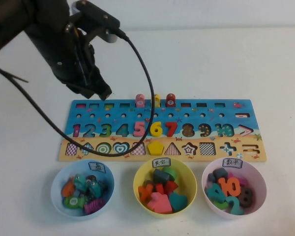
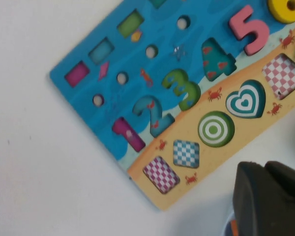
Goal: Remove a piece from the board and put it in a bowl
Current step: Pick up the "number 5"
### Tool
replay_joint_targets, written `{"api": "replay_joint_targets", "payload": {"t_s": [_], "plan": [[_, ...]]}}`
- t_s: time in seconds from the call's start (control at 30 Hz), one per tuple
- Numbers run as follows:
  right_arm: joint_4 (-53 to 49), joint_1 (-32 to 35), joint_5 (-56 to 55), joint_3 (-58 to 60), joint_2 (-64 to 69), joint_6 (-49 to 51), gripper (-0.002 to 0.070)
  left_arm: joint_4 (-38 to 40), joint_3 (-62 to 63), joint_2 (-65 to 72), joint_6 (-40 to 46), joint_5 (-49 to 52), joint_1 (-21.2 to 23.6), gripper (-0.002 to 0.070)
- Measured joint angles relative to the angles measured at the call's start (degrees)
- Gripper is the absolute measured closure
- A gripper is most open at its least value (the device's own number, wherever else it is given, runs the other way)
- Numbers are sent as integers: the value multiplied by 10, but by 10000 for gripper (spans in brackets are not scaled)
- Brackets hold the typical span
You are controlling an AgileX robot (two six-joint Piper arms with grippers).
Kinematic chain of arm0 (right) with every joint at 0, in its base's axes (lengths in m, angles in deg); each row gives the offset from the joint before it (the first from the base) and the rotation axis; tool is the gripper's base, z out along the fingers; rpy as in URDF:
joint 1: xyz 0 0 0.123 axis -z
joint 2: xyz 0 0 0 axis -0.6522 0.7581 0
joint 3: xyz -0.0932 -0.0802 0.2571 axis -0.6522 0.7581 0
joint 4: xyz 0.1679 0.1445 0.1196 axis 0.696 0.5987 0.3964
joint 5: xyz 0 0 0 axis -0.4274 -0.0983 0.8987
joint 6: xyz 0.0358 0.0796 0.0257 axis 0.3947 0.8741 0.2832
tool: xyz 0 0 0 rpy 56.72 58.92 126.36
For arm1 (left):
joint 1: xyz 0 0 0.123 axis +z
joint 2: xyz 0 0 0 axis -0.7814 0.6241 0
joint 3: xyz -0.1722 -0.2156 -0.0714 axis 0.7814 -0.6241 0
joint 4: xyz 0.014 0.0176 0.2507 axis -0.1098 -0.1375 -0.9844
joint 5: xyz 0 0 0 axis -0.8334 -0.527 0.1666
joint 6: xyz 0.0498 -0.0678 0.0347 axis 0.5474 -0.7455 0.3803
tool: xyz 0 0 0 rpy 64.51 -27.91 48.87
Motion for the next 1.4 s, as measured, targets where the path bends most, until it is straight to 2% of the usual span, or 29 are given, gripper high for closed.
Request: {"api": "replay_joint_targets", "payload": {"t_s": [0.13, 0.27, 0.37, 0.57, 0.67, 0.93, 1.07, 1.23, 1.4], "plan": [[0, 0, 0, 0, 0, 0, 694, 11, 28, 32, 123, -1, -2, 680], [0, 0, 0, 0, 0, 0, 694, 13, 31, 46, 290, -2, -2, 672], [0, 0, 0, 0, 0, 0, 694, 13, 31, 52, 355, -2, -2, 617], [0, 0, 0, 0, 0, 0, 694, 23, 31, 65, 379, -22, -2, 386], [0, 0, 0, 0, 0, 0, 694, 24, 31, 70, 380, -31, -2, 321], [0, 0, 0, 0, 0, 0, 694, 28, 31, 74, 382, -44, -2, 298], [0, 0, 0, 0, 0, 0, 694, 62, 32, 80, 386, -44, -2, 298], [0, 0, 0, 0, 0, 0, 694, 123, 34, 92, 483, -43, -2, 298], [0, 0, 0, 0, 0, 0, 694, 123, 36, 110, 539, -41, -13, 298]]}}
